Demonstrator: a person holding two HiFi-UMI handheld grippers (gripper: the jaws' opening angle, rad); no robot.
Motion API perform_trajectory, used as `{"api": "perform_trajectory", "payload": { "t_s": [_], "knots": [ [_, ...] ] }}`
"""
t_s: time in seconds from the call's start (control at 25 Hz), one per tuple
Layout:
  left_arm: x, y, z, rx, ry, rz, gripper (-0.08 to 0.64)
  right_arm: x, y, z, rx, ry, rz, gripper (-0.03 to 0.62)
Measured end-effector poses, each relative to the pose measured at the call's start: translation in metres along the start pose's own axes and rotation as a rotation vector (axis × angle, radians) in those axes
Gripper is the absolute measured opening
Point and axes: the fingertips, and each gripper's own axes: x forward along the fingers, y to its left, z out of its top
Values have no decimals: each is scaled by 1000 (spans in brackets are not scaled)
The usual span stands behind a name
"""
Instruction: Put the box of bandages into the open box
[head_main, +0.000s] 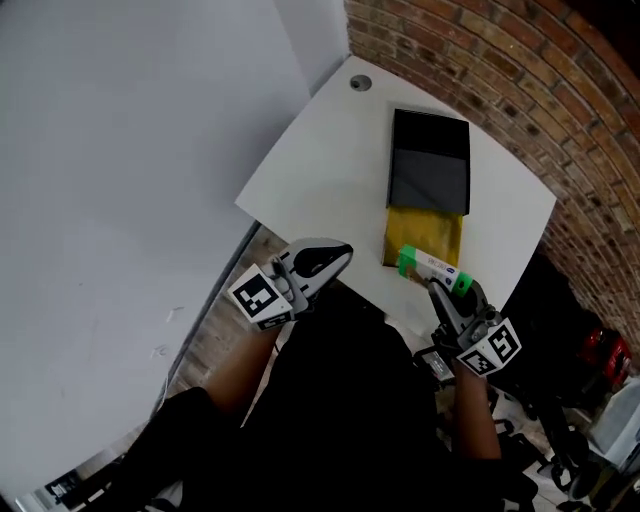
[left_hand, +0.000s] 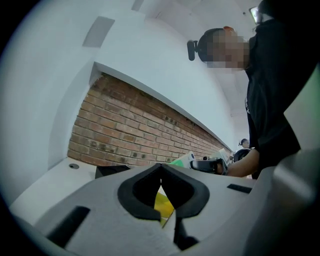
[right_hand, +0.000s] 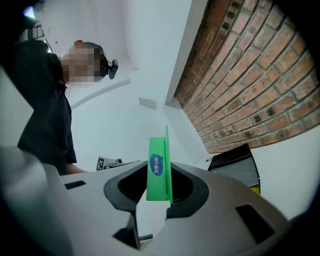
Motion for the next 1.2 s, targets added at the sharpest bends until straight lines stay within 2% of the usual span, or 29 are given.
{"api": "perform_trajectory", "payload": {
  "t_s": [0.16, 0.28, 0.4, 0.52, 0.8, 1.0, 1.2],
  "knots": [
    [31, 25, 3, 1, 31, -105, 15, -7, -27, 1, 72, -51, -128, 92],
    [52, 47, 1, 5, 33, -187, 15, -6, -49, -7, 189, -86, -215, 92],
    [76, 55, 1, -3, 79, -334, 15, -10, -60, -18, 335, -177, -315, 92],
    [95, 69, 6, 2, 107, -456, 15, -10, -72, -28, 404, -240, -437, 92],
    [115, 83, 5, -30, 140, -588, 15, -13, -97, -58, 580, -266, -661, 92],
    [111, 84, -13, -45, 175, -671, 15, -13, -124, -85, 598, -213, -793, 92],
    [109, 84, -32, -76, 214, -722, 15, -2, -143, -100, 637, -169, -860, 92]
  ]
}}
